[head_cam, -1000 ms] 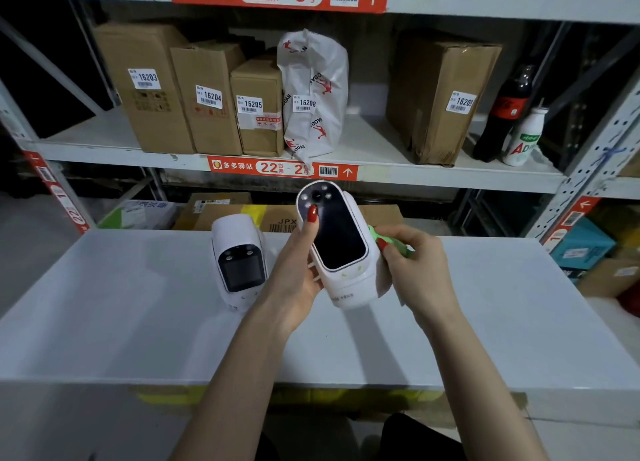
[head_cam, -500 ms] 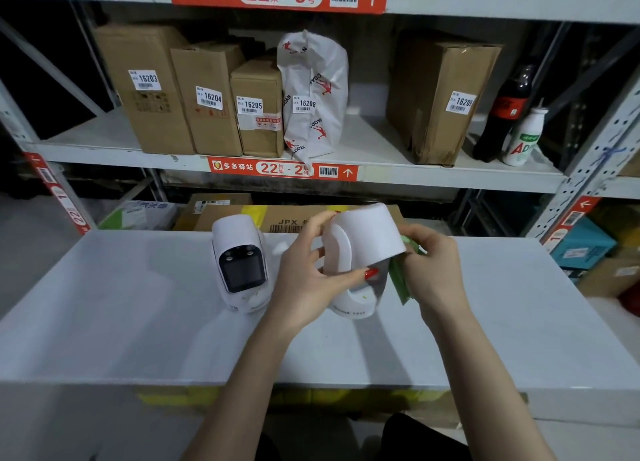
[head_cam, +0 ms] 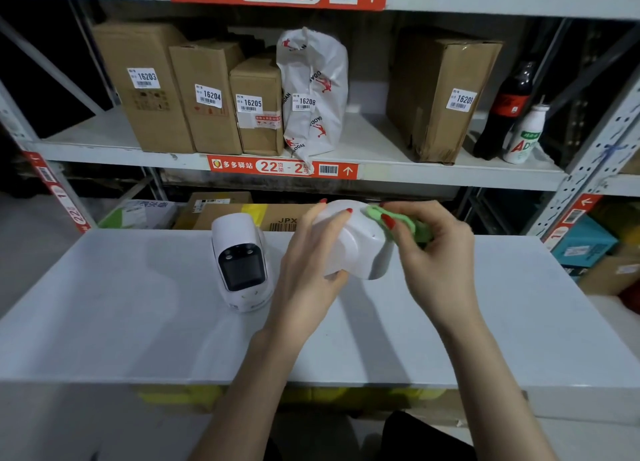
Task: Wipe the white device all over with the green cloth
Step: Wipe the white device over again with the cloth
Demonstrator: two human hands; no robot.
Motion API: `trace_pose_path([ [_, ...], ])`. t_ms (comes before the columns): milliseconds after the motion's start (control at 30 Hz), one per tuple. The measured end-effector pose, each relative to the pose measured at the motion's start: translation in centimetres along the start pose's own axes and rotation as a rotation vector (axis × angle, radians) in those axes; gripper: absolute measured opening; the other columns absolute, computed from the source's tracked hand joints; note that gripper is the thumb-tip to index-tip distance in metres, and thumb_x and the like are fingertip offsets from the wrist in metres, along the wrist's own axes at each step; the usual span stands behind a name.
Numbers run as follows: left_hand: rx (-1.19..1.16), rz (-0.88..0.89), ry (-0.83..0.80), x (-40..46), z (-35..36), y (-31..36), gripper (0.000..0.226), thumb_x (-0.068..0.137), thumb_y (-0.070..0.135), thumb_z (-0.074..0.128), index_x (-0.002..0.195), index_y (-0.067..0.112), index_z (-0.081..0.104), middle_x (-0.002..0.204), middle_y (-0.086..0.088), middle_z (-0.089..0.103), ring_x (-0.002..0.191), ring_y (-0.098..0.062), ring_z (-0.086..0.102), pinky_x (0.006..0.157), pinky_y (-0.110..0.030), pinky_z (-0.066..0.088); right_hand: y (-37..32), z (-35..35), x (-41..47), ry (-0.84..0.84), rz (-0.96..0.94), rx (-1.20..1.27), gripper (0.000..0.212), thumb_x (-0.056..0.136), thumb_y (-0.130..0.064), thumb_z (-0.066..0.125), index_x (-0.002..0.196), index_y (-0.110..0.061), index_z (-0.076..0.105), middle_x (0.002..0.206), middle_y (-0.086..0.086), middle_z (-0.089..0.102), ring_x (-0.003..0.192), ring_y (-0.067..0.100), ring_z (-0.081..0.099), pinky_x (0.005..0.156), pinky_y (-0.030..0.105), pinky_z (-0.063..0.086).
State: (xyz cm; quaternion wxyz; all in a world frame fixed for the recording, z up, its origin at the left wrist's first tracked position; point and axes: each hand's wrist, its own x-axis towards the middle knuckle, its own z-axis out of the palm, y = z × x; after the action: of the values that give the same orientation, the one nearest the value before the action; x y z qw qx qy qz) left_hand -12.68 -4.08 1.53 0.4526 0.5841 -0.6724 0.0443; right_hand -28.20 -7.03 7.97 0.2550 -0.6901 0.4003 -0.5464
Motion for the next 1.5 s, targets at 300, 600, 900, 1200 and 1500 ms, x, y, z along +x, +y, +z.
trace_pose_path([
  [300,0.040,0.020,-0.003,-0.09,-0.04,-0.14,0.094,0.067,-0.003,0.083,0.141,0.029,0.035,0.152,-0.006,0.035,0.136,-0.027,0.041,0.100,-0.040,0.049,-0.10,0.19,-0.08,-0.114,-0.027,-0.028,0.024,0.084,-0.001,0.066,0.096,-0.020,0.074,0.099,-0.005,0.068,0.095,0.007,0.063,0.083,0.020,0.050],
  [600,0.014,0.014,-0.048,-0.14,0.07,0.01,0.094,0.068,-0.003,0.084,0.141,0.030,0.035,0.154,-0.005,0.033,0.138,-0.029,0.040,0.101,-0.048,0.049,0.15,0.81,-0.22,-0.040,-0.014,-0.097,0.028,0.085,0.002,0.062,0.097,-0.021,0.072,0.098,-0.006,0.064,0.094,0.005,0.060,0.084,0.015,0.047],
  [900,0.036,0.089,-0.096,-0.14,0.30,-0.17,0.090,0.068,-0.013,0.076,0.140,0.026,0.037,0.151,-0.007,0.032,0.138,-0.033,0.038,0.101,-0.057,0.045,0.20,0.91,-0.16,-0.027,0.028,-0.088,0.029,0.085,0.003,0.060,0.097,-0.020,0.072,0.098,-0.006,0.065,0.092,0.004,0.061,0.084,0.013,0.046],
  [1200,0.094,0.270,-0.019,0.12,0.67,0.26,0.083,0.064,-0.021,0.073,0.131,0.016,0.042,0.144,-0.007,0.031,0.133,-0.030,0.032,0.100,-0.062,0.043,0.13,0.38,0.27,-0.073,0.140,0.097,0.019,0.086,-0.001,0.065,0.093,-0.015,0.075,0.097,-0.002,0.072,0.095,0.009,0.066,0.086,0.027,0.052],
  [1500,0.109,0.283,-0.055,-0.04,0.60,0.56,0.089,0.064,-0.025,0.069,0.135,0.020,0.041,0.147,-0.006,0.031,0.136,-0.030,0.034,0.109,-0.063,0.033,0.72,0.19,0.27,0.061,0.082,-0.205,0.028,0.086,0.002,0.058,0.093,-0.022,0.071,0.095,-0.001,0.063,0.080,0.000,0.056,0.074,-0.003,0.035],
])
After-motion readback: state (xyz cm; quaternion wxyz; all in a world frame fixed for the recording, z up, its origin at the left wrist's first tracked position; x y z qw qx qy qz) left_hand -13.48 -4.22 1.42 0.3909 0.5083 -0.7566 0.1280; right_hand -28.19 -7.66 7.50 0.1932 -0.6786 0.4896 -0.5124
